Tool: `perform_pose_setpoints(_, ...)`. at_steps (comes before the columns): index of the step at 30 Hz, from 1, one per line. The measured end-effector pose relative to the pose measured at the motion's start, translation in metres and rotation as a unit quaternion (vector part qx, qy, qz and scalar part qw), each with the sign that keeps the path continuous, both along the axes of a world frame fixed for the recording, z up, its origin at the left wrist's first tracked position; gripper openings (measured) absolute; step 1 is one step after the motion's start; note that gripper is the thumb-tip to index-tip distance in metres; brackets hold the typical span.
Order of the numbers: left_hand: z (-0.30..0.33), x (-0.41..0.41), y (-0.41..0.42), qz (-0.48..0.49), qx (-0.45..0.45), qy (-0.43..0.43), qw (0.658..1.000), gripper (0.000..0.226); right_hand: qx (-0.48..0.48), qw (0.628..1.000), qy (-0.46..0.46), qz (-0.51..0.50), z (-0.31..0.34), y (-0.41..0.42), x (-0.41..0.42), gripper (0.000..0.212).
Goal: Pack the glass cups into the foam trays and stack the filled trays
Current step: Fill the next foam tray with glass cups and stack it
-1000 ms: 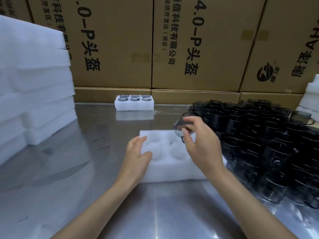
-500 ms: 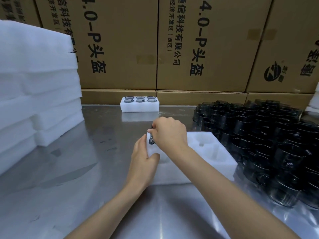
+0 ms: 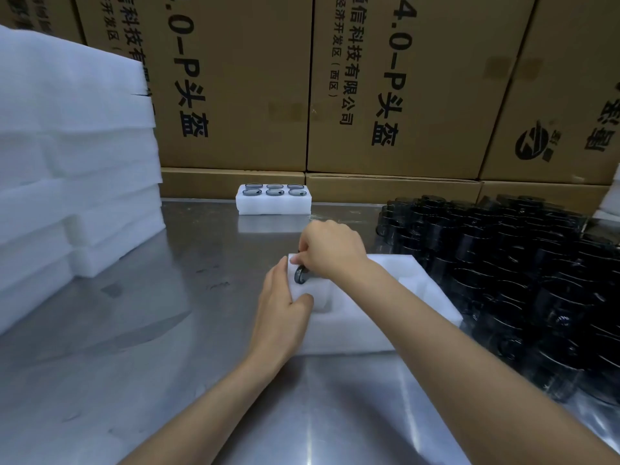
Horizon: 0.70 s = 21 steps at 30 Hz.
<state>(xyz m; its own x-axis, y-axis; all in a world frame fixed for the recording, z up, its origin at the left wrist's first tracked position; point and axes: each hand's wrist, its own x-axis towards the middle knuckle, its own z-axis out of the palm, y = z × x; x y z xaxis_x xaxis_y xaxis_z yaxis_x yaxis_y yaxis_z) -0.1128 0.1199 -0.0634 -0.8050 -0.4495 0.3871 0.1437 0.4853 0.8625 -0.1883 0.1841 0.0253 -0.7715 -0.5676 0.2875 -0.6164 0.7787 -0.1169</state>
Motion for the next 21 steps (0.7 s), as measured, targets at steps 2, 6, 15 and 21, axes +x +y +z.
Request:
perform_pose_setpoints(2,0.001,0.001,0.001,-0.005,0.000,0.012,1.000,0.063,0.024,1.000,0.011,0.008,-0.003,0.000,0.002,0.030)
perform_pose_setpoints(6,0.001,0.000,-0.002,-0.021,-0.002,0.005,1.000,0.071,-0.011,1.000,-0.010,0.009,-0.009,0.006,0.002,0.030)
perform_pose_setpoints(15,0.010,0.005,-0.030,-0.084,-0.203,0.001,0.976,0.068,-0.059,0.990,-0.071,0.103,-0.039,0.063,-0.002,0.050)
perform_pose_setpoints(21,0.007,0.002,-0.042,-0.102,-0.306,-0.044,0.946,0.068,-0.038,0.989,-0.103,0.101,-0.044,0.069,-0.004,0.050)
